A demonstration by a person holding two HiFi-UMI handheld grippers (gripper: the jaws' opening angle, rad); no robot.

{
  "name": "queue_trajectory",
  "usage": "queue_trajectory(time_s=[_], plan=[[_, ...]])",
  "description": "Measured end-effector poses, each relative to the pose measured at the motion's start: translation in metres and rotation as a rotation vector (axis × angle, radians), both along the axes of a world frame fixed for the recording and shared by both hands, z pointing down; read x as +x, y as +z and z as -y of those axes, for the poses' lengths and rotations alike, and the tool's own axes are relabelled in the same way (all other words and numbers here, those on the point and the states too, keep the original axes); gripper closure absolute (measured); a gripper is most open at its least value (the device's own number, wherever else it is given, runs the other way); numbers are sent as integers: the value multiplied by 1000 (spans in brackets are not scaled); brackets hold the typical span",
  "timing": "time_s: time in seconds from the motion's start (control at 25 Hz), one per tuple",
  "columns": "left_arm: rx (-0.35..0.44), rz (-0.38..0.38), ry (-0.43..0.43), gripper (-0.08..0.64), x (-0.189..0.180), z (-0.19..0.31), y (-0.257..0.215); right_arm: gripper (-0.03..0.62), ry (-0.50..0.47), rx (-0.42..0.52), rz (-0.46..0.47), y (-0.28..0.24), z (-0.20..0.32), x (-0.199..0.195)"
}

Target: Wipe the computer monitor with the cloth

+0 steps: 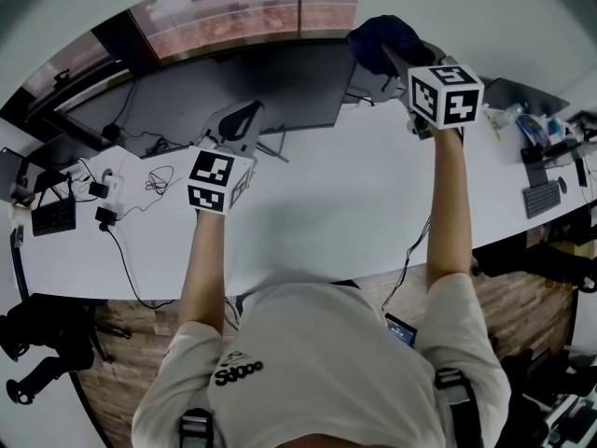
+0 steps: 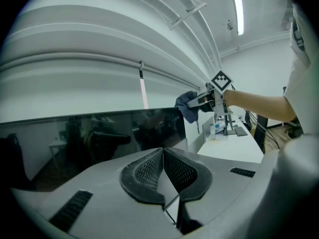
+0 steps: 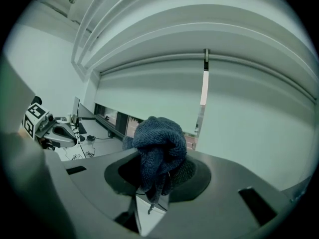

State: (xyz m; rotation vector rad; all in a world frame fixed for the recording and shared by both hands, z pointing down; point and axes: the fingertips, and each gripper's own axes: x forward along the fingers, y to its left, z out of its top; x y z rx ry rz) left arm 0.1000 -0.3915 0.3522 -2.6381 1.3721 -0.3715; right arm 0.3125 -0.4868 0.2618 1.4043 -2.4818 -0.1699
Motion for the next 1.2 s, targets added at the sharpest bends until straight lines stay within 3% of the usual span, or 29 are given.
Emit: queue_trajectory(time_s=[0.4,0.76,1.2], plan=[[-15,33,28,542,27,2,6,502,33,-21,-35,24,12,21],[-25,53,34,543,30,-3,8,502,-65,-29,-172,48,2,-18],[-27,44,2,543,15,-11,11,502,-51,-64,-175,83,-3,-25]])
